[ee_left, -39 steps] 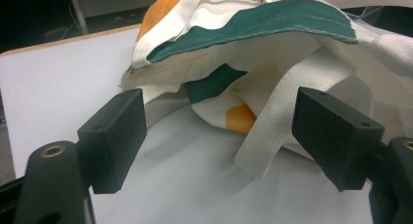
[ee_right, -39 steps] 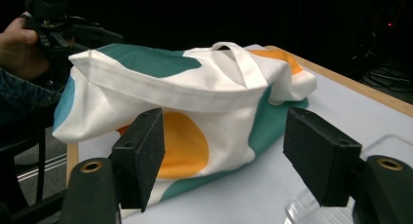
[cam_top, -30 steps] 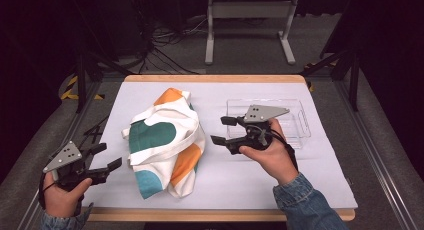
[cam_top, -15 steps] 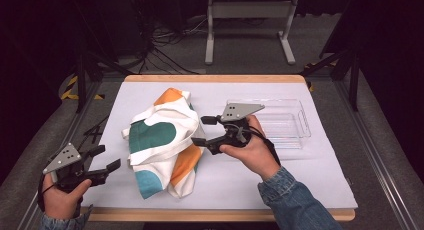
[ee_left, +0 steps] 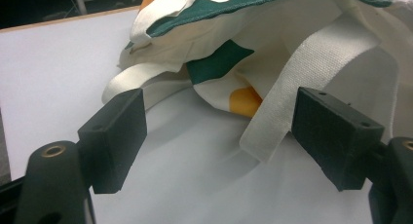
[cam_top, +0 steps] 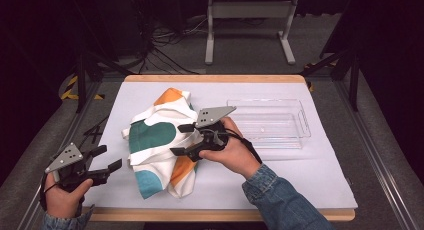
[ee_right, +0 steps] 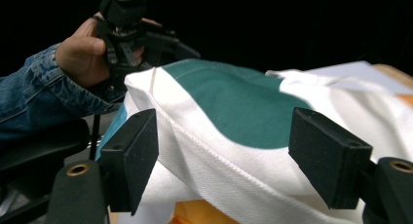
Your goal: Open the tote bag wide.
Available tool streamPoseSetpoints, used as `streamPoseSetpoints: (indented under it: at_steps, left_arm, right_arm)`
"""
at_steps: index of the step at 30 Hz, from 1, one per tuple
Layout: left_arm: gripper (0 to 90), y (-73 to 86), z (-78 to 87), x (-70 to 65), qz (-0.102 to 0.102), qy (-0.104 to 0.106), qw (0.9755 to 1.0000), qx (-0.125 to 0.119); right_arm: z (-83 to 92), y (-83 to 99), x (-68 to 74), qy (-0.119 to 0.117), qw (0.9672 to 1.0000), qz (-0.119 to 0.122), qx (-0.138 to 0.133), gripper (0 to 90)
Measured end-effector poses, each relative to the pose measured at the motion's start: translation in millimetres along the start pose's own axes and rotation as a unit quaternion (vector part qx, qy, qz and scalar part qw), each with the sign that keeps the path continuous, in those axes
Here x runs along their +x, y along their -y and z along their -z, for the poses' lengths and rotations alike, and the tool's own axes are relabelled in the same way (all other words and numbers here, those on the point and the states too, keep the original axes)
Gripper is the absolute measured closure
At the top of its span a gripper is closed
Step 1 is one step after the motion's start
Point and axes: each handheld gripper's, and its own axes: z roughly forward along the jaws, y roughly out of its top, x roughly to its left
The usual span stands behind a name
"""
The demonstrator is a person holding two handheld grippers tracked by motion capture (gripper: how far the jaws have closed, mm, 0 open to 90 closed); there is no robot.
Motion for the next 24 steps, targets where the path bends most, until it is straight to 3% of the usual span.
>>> streamPoseSetpoints:
  at_steps: [3,7,8,20,24]
  left_arm:
    - [21.4,0.5,-1.1,0.7,0.0,0.001,1.0,0.0]
    - [21.3,0.9,-3.5,0.1,0.003,0.004,1.0,0.002]
    - [21.3,0.9,-3.8,-0.3,0.002,0.004,1.0,0.003]
    - [21.3,1.2,-16.9,-3.2,-0.011,0.006,0.9997,0.023]
    - [21.5,-0.4,-22.1,-8.1,-0.024,0.019,0.9992,0.027]
  right_arm:
    - [-3.8,3.1,0.1,-0.009,0.9997,0.01,0.019,41.5]
    - [-2.5,3.4,2.4,-0.025,0.9981,0.024,0.051,82.5]
    - [-1.5,3.2,3.3,-0.029,0.9974,0.032,0.058,87.4]
    - [13.0,-3.9,8.0,-0.012,0.9987,0.037,0.034,87.9]
    - [14.3,-4.5,8.7,-0.007,0.9987,0.037,0.033,87.9]
